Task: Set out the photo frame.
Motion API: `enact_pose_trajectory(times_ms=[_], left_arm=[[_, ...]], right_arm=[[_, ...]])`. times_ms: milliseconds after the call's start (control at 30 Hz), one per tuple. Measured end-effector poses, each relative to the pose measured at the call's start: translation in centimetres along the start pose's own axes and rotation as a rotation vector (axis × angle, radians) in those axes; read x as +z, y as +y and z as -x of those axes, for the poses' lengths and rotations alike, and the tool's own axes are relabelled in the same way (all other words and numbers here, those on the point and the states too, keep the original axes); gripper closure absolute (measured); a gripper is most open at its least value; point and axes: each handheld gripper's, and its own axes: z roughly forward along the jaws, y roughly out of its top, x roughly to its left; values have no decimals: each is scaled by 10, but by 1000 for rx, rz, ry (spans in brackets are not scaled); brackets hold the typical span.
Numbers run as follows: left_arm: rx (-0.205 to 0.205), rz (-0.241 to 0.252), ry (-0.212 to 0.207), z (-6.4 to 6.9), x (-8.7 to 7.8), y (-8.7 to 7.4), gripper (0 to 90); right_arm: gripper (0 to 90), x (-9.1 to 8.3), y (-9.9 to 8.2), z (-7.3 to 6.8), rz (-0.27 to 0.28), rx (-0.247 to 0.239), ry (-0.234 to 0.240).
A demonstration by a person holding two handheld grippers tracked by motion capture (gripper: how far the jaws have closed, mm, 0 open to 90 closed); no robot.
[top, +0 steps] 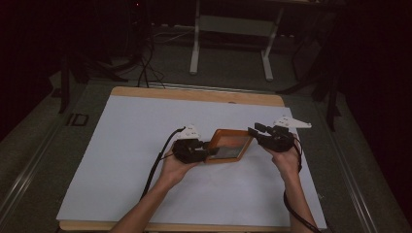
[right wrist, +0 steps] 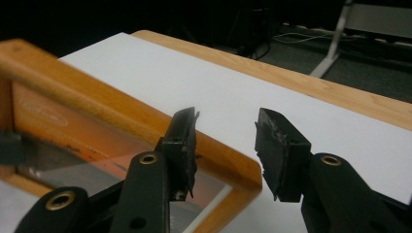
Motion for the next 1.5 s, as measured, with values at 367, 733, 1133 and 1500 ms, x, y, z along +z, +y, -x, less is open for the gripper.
enact_pose_trajectory(times_ms=[367, 733, 1133, 1500], left_arm=[[24, -27, -49, -13, -13, 29, 695], [97, -64, -67, -11, -14, 46, 695], [149, -54, -134, -13, -13, 45, 686], [81, -5, -114, -20, -14, 38, 503]], right_arm=[[534, 9, 3, -16, 28, -81, 192], [447, 23, 7, -32, -16, -188, 304], [459, 35, 12, -40, -27, -258, 414], [681, 19, 7, -36, -27, -302, 454]])
